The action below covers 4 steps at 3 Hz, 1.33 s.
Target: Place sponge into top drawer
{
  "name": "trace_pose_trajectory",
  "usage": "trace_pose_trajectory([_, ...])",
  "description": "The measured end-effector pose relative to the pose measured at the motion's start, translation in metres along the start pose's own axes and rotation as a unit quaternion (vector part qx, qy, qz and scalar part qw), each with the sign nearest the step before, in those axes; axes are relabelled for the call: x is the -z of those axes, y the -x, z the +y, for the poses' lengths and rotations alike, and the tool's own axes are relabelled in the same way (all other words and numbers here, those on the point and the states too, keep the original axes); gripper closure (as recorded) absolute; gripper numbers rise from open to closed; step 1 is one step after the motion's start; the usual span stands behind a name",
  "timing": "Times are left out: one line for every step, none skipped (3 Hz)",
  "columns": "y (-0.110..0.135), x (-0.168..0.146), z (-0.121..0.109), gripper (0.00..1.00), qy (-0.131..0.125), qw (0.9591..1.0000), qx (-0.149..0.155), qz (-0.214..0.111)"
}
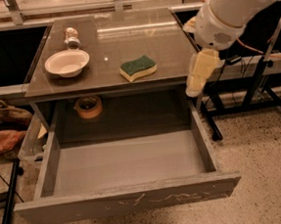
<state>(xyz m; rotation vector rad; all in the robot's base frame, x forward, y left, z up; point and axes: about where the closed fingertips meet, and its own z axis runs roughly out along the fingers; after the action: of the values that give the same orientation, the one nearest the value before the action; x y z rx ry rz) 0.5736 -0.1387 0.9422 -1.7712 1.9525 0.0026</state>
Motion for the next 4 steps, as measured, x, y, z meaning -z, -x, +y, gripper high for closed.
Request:
trace_pose_trajectory([0.034,-0.036,-0.053,0.0,-0.012,0.9982,0.043,-0.039])
trace_pose_trajectory([0.069,-0.076,-0.096,0.0,-0.006,0.9933,0.075,-0.088])
trace_pose_trajectory([0.069,-0.076,-0.096,0.0,-0.005,0.9932,0.075,-0.088])
trace_pose_trajectory([0.074,-0.098,-0.106,0.0,-0.003,0.9897,0.082,-0.118])
